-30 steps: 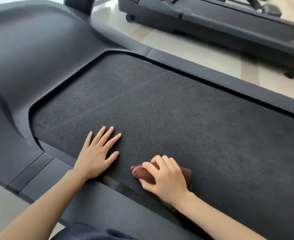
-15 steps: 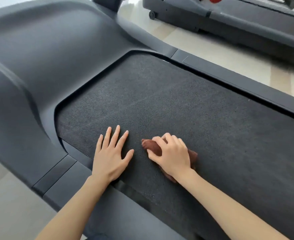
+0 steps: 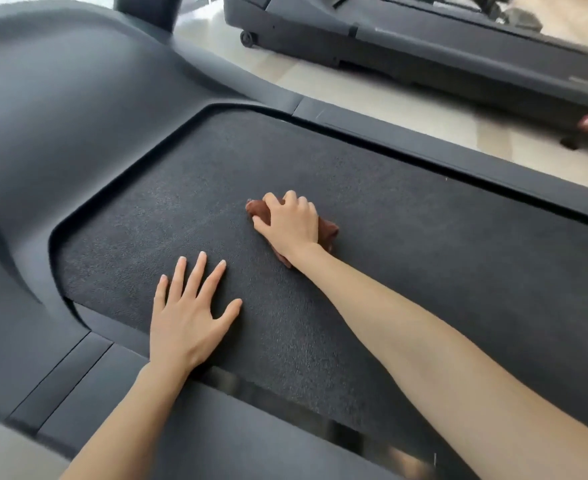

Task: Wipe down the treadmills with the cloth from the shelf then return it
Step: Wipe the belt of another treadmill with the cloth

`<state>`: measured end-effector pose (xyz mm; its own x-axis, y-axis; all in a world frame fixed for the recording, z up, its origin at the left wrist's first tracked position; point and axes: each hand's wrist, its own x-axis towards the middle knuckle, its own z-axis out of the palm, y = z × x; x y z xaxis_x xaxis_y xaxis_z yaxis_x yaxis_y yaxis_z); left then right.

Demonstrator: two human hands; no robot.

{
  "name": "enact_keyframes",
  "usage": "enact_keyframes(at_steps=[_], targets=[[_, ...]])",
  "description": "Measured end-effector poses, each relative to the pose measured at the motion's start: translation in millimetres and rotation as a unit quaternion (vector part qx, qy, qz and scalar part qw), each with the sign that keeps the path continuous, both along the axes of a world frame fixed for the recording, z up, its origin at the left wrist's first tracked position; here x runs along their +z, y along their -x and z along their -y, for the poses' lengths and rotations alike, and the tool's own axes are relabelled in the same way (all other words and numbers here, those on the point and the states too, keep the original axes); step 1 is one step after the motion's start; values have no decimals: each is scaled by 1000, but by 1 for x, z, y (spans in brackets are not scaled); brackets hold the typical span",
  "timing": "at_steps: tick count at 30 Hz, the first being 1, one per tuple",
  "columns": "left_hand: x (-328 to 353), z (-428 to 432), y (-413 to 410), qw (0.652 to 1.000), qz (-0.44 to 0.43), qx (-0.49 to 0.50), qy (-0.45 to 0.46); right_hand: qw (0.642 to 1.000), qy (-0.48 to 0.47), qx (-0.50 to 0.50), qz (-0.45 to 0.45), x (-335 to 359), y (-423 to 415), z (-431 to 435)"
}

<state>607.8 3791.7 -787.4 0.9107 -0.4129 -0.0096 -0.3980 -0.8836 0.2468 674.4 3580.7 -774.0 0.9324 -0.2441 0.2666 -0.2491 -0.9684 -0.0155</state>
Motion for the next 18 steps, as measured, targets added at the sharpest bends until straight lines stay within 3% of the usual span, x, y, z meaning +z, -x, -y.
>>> enact_keyframes(at_steps=[9, 13, 18], targets=[[3, -3, 4, 999, -8, -28, 26, 990, -49, 129, 32, 2, 213, -9], [5, 3, 38, 993, -10, -114, 17, 995, -25, 77, 60, -2, 292, 27], [10, 28, 112, 981, -26, -192, -10, 999, -22, -15, 22, 4, 362, 57]])
